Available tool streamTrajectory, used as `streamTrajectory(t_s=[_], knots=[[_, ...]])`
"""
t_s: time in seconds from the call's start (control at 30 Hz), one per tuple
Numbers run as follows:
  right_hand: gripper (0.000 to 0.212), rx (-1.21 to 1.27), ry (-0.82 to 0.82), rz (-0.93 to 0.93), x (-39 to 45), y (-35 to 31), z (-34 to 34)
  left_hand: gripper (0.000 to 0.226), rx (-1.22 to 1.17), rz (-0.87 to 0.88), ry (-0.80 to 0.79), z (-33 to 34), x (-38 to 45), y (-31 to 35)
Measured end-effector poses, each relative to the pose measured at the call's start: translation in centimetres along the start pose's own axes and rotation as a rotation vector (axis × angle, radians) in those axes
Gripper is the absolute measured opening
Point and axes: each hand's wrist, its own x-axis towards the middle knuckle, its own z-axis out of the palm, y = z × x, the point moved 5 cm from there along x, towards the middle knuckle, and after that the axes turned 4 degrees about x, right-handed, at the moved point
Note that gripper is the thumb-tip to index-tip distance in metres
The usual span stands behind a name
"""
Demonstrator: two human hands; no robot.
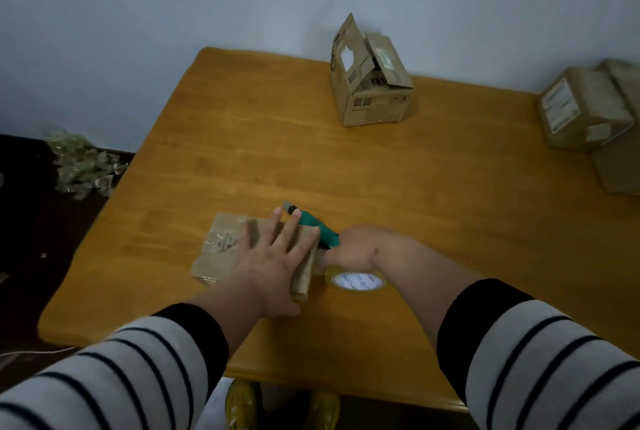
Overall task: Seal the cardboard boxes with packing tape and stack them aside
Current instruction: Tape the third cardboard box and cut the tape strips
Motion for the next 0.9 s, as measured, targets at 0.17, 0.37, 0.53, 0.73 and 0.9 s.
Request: streamTrajectory(t_s=[0.17, 0.37, 0.53, 0.73, 0.9], knots=[[0.032, 0.048, -0.106, -0.080, -1.0, 0.5, -0.4, 0.126, -0.012, 0.010, -0.059, -1.8, 1.5, 0.1], [0.025, 0.209, -0.026, -0.192, -3.7, 1.1, -4.9, 0.125, -0.204, 0.028, 0.141, -5.1, -0.4, -2.0], [0.020, 0.691, 0.045, -0.352, -6.3, -0.3, -9.6, 0.122, -0.591, 0.046, 0.360, -6.0, -2.7, -4.4], [0.032, 1.040, -0.010, -0.473, -6.3, -4.4, -10.2, 0.111, -0.902, -0.018, 0.556, -4.6, -3.9, -6.6], [0.021, 0.991, 0.090, -0.533, -5.5, -9.0, -9.7, 0.118, -0.854, 0.009, 0.462, -5.3, -5.1, -9.5]])
